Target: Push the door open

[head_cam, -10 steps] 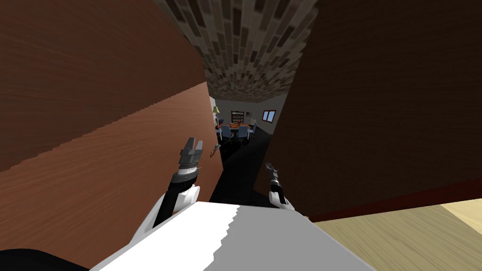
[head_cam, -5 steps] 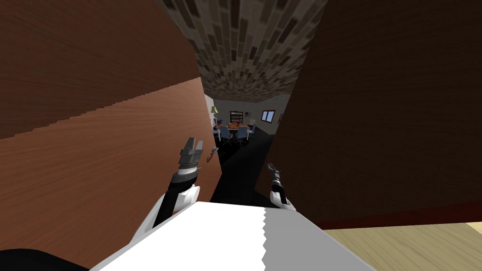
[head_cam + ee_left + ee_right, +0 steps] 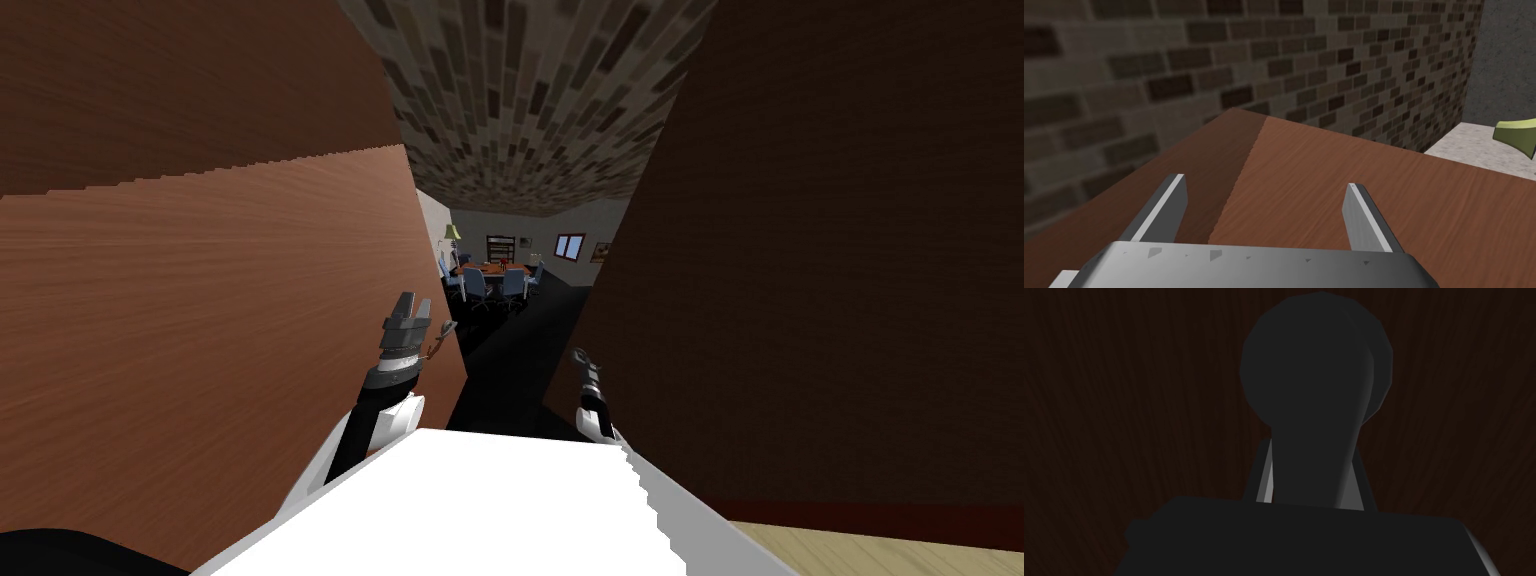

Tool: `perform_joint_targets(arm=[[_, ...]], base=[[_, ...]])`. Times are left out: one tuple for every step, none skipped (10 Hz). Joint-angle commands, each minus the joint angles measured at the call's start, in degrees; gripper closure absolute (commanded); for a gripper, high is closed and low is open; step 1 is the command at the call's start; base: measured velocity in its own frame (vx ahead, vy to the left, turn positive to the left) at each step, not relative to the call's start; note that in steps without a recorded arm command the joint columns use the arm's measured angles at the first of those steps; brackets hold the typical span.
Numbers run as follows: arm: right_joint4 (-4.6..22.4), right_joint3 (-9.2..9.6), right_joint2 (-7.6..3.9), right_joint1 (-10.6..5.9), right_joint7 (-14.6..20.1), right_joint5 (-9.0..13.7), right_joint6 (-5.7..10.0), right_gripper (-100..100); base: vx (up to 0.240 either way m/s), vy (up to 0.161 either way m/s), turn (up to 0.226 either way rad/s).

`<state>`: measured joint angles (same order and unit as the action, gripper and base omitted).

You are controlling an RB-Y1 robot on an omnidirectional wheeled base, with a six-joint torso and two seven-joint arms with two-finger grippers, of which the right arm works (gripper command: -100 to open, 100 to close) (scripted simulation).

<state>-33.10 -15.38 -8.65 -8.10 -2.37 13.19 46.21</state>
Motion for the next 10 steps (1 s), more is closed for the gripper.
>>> perform_joint_targets(arm=[[1.03, -1.18, -0.80, -0.47, -0.28, 0.69, 0.59, 100], [1.11, -1.75, -0.91, -0.40, -0.48, 1.05, 0.65, 100], [1.20, -2.32, -1.03, -0.33, -0.70, 1.41, 0.72, 100], [1.20, -2.32, -1.03, -0.33, -0.70, 1.41, 0.72, 100], [1.39, -3.53, -1.28, -0.17, -1.15, 2.17, 0.85, 100], [1.43, -3.84, -1.34, -0.13, -1.26, 2.37, 0.89, 100], [1.43, -3.84, -1.34, -0.13, -1.26, 2.37, 0.89, 100], [1.58, -4.76, -1.54, -0.01, -1.61, 2.96, 0.99, 100], [1.58, -4.76, -1.54, -0.01, -1.61, 2.96, 0.99, 100], [1.72, -5.69, -1.73, 0.10, -1.95, 3.54, 1.10, 100]], base=[[0.226, 0.000, -0.062], [0.208, 0.001, -0.055], [0.186, 0.014, -0.042], [0.122, 0.013, -0.019], [0.175, -0.006, -0.060], [0.196, -0.005, -0.034], [0.120, 0.000, -0.024], [0.153, 0.000, -0.035], [0.133, 0.010, -0.034], [0.155, 0.020, -0.065]])
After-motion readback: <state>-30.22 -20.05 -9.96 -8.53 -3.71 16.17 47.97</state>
